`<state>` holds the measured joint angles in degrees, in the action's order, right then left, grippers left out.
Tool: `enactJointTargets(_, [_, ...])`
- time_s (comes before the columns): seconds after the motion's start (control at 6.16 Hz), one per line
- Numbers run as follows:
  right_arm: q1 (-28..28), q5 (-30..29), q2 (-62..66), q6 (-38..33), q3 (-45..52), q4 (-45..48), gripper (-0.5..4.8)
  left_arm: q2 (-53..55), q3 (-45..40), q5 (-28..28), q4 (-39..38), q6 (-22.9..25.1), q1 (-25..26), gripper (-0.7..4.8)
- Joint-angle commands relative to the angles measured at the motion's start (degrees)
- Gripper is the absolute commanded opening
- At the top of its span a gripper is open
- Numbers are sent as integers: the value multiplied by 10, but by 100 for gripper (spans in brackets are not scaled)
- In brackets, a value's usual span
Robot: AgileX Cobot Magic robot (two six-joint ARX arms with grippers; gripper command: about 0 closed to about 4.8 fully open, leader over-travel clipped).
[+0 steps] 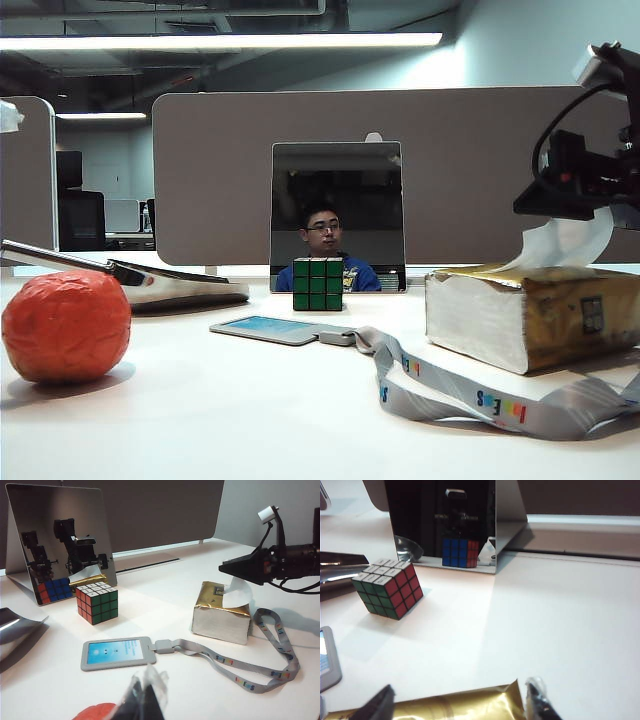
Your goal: Pull out a tissue from the tissue box and use it to cover the ID card on the tabletop.
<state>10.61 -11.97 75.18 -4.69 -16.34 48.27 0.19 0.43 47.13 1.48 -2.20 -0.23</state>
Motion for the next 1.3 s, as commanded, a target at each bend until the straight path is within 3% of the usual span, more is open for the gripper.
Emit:
enactJointTargets(0.16, [0,5,-2,-16,-2,-80,329,0,2,-10,8,0,-1,-6])
enactJointTargets(0.32, [0,24,-2,-16,-2,-121,327,0,2,-10,8,0,-1,-6])
enactJointTargets(0.49, [1,-12,-2,-33,-2,-125,-6,0,2,-10,8,0,-1,-6])
enactJointTargets(0.65, [1,-104,-2,-58,-2,133,-7,0,2,-10,8,0,-1,-6])
enactJointTargets(1.3, [1,-177,-3,-132,-3,327,-7,0,2,-10,8,0,-1,-6])
